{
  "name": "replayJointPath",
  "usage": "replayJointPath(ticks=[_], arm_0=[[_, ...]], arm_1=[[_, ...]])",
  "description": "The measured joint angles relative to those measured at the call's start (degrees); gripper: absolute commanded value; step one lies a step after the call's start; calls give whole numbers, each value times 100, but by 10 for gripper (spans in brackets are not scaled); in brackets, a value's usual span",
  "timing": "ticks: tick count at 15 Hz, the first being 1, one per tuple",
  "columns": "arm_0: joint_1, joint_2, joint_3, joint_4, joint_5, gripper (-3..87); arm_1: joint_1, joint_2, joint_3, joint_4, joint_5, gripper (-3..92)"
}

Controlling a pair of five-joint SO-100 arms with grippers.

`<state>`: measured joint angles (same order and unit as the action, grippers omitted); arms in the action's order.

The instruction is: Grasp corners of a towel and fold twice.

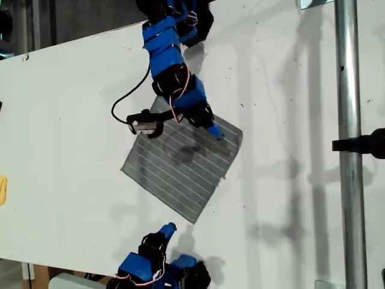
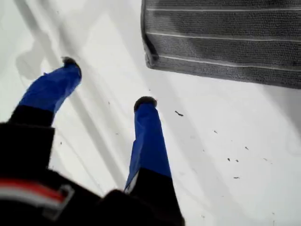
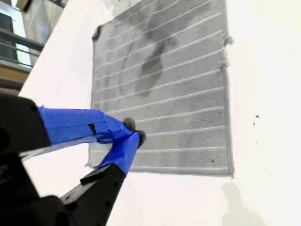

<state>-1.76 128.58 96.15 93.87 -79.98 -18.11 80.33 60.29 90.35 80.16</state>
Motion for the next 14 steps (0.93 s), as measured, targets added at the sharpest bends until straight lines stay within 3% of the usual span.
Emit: replayJointPath(ticks=[4, 14], arm_0=[[62, -35, 0, 0, 0, -29], [53, -193, 0, 0, -62, -29]], arm_1=[[0, -677, -299, 439, 9, 403], [0, -1714, -650, 439, 70, 402]])
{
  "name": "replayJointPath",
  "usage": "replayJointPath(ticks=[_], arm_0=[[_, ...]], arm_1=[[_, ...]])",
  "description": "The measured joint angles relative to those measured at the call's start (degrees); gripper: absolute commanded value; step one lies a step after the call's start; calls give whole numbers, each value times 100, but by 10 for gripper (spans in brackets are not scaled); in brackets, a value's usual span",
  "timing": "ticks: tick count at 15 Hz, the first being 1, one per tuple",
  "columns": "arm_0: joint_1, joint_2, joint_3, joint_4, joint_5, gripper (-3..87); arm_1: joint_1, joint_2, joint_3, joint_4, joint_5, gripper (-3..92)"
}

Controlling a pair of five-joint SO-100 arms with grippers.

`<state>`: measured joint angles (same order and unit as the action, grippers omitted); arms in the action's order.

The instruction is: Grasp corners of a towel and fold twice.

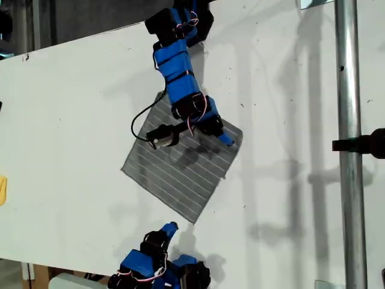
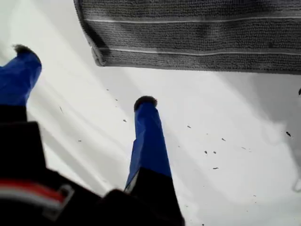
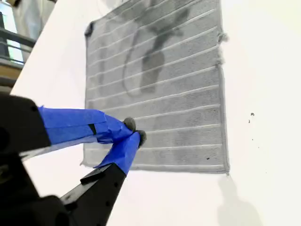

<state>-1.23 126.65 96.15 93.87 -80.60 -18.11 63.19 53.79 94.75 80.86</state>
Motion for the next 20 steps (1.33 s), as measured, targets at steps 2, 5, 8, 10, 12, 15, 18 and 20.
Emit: replayJointPath(ticks=[2, 5, 8, 10, 12, 15, 18, 20], arm_0=[[9, 0, 9, 0, -9, -29], [35, 0, 105, 0, -9, -29], [35, 0, 132, -9, -9, -29], [35, 0, 202, -9, -9, -29], [35, 0, 202, -9, -9, -29], [35, 0, 360, -35, -9, -29], [35, 70, 431, -88, -26, -29], [35, 53, 396, -123, 9, -29]], arm_1=[[0, -334, -44, -167, 9, 397], [9, -967, -141, -545, 0, 392], [26, -1582, -167, -888, 0, 369], [88, -1767, -290, -1011, -35, 272], [123, -1802, -316, -1160, -105, 70], [141, -1802, -360, -1468, -141, -2], [149, -1802, -360, -1538, -229, -2], [158, -1802, -360, -1538, -281, -2]])
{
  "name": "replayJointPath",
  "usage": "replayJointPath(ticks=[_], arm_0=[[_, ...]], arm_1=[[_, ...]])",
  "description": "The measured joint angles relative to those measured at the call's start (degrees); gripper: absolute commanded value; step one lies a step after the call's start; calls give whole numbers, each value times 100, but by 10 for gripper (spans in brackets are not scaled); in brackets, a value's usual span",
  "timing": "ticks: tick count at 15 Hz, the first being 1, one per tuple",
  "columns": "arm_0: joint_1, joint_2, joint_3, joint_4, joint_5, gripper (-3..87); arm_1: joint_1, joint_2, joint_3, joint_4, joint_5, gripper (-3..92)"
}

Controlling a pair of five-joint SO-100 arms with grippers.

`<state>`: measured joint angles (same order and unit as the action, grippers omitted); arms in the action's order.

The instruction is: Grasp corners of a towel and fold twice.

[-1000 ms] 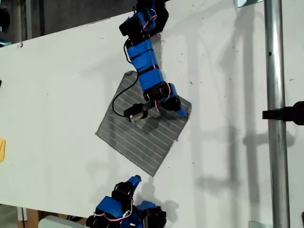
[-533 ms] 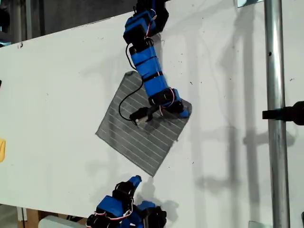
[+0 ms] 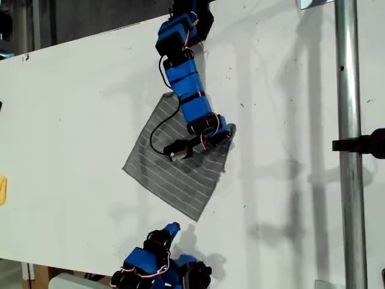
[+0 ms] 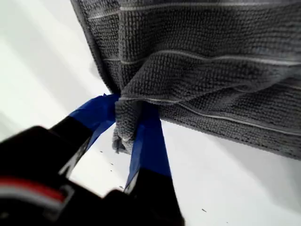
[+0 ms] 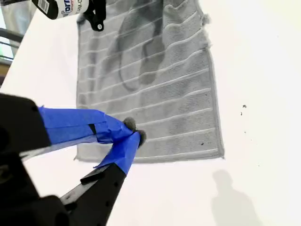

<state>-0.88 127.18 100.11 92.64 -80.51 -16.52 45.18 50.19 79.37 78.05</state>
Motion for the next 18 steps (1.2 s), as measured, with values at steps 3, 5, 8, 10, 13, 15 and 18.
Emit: replayJointPath(ticks=[3, 5, 8, 10, 13, 15, 18], arm_0=[[9, -105, -202, -211, 826, 11], [62, -97, -202, -334, 1898, 200], [-44, 211, -26, -396, 2355, 343], [-123, 18, 44, -264, 2558, 328], [-132, -1002, 422, -510, 2549, 327], [-132, -1626, 870, -826, 2452, 326], [-132, -1793, 2101, -1995, 2329, 318]], arm_1=[[0, 0, 0, -88, -114, -2], [9, 0, 0, -97, -158, -2], [9, 0, 0, -97, -158, -2], [9, 0, 0, -105, -158, -2], [9, 0, 0, -114, -158, -2], [9, 0, 9, -132, -158, -2], [9, 0, 26, -158, -158, -2]])
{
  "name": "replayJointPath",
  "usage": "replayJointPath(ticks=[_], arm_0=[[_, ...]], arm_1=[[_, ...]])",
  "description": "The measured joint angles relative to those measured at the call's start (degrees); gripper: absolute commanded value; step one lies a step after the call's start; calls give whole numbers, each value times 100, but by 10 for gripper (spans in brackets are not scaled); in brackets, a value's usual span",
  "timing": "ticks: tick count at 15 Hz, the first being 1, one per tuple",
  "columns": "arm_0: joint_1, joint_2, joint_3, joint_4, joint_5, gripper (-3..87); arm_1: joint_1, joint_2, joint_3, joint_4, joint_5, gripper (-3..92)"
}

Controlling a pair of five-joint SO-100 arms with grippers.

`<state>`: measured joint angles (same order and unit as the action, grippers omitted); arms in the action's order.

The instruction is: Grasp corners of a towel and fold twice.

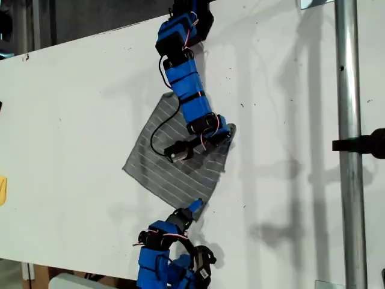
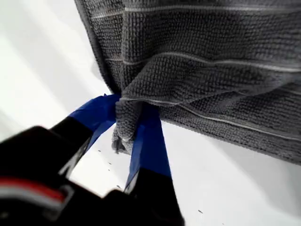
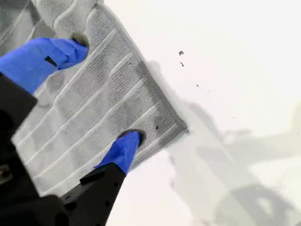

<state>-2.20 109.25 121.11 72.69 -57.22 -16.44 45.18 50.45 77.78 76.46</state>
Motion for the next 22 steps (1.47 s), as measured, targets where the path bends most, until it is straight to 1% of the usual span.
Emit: replayJointPath(ticks=[2, 3, 6, 8, 10, 11, 12, 15, 18, 22], arm_0=[[-44, -26, 738, -694, -229, 310], [-105, -105, 905, -888, -334, 310], [-422, -659, 932, -1151, -378, 308], [-650, -888, 958, -1380, -334, 272], [-817, -1143, 958, -1503, -343, 173], [-879, -1187, 949, -1582, -352, 92], [-888, -1195, 940, -1582, -378, -27], [-888, -1195, 932, -1670, -413, -26], [-712, -791, 905, -1652, -650, -26], [193, -255, -220, -712, -1239, -27]], arm_1=[[0, 0, 0, 0, 0, -2], [0, 0, 0, 0, 0, -2], [-9, 44, 53, -9, 0, -2], [-9, 79, 114, -44, 0, -2], [-9, 105, 158, -70, 0, -2], [-9, 114, 158, -70, 0, -2], [-9, 123, 202, -88, 0, -2], [62, 132, 211, -123, 9, -2], [62, 334, 457, -123, 9, -2], [-193, 1002, 624, -26, -44, -2]])
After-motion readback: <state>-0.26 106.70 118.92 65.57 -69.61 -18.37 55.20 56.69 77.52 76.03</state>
